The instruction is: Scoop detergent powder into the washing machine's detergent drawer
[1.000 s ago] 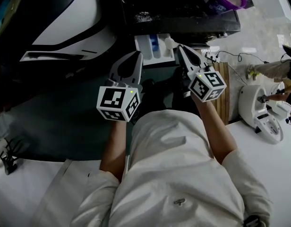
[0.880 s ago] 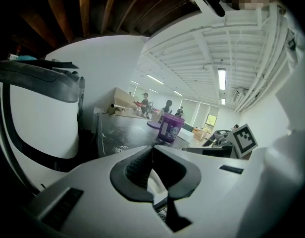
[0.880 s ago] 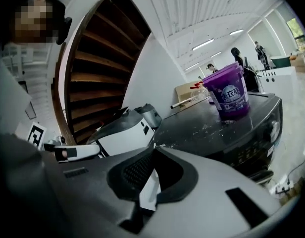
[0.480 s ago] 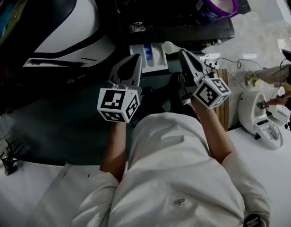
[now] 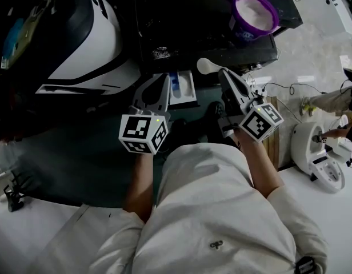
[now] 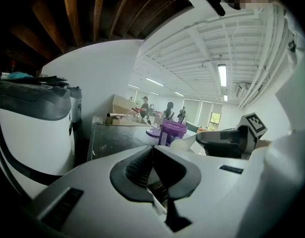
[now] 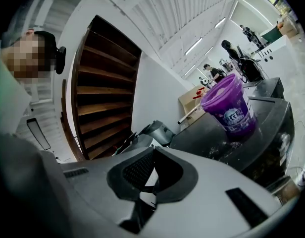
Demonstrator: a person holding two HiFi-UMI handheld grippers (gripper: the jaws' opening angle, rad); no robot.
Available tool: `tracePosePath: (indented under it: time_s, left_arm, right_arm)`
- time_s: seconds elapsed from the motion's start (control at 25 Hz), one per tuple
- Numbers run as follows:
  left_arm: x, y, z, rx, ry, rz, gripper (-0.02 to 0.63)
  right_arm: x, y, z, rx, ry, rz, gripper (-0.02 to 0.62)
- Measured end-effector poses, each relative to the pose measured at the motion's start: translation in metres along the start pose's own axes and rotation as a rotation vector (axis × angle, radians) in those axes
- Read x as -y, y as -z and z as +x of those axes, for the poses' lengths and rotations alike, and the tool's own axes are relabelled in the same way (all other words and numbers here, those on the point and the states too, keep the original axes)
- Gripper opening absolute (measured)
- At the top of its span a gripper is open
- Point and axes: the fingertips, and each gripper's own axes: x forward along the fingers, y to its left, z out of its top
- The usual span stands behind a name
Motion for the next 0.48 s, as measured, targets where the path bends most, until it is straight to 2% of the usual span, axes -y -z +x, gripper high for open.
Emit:
tracePosePath:
  time_s: [0.48]
  left_arm:
    - [0.014, -0.032, 0.027, 0.037, -0.066, 0.029, 0.018]
  right_arm:
    - [0.009, -0.072, -0.005, 0.043, -0.102, -0.072, 0.008]
